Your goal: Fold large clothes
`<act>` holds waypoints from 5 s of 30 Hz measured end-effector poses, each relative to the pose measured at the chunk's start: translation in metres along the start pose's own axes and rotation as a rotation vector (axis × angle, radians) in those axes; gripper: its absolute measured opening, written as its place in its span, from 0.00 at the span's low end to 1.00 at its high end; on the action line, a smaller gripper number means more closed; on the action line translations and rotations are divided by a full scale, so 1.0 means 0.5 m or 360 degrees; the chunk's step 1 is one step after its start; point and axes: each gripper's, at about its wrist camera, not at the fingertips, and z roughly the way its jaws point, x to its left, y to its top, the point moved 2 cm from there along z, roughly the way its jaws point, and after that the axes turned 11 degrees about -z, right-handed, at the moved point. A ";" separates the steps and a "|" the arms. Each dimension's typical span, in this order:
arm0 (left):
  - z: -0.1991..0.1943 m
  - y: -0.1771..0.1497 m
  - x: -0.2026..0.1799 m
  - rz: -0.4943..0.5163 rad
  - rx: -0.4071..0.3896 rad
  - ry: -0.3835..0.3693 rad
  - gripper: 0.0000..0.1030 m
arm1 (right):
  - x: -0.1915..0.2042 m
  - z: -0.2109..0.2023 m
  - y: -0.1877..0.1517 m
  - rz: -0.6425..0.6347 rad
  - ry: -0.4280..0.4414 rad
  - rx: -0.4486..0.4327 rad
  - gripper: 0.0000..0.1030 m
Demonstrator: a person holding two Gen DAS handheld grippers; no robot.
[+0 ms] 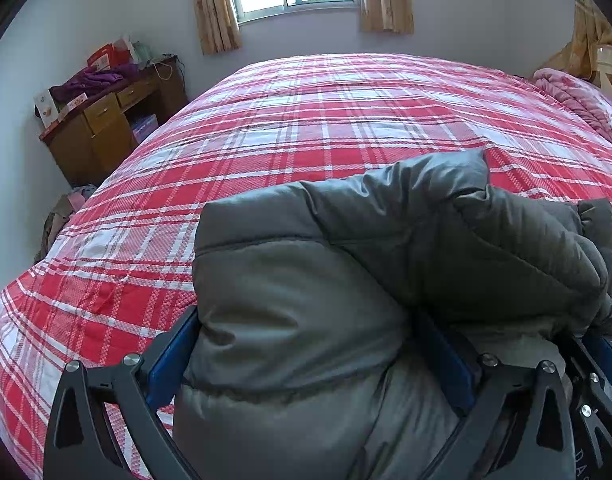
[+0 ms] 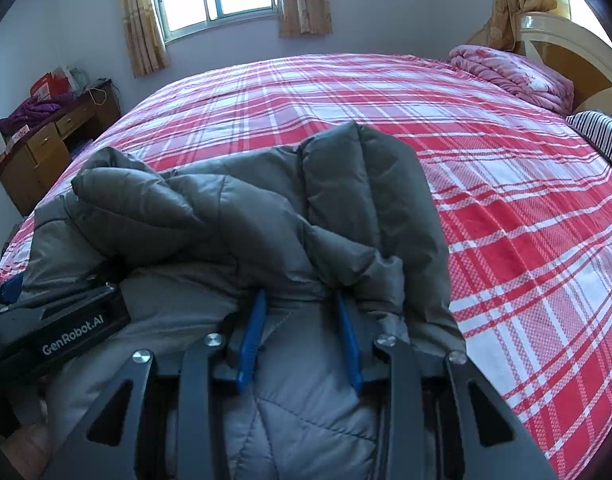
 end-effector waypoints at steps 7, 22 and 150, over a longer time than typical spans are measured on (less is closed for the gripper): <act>0.000 -0.001 -0.004 0.0014 -0.0007 0.0022 1.00 | 0.004 0.001 -0.001 -0.0008 -0.0014 0.0005 0.36; 0.007 -0.001 -0.011 0.0034 -0.0009 0.0051 1.00 | 0.016 0.003 0.002 -0.0037 -0.0059 0.0023 0.36; -0.241 -0.153 0.618 -0.0340 -0.0049 -0.0277 0.81 | 0.315 -0.179 -0.082 -0.0410 0.1020 -0.0043 0.39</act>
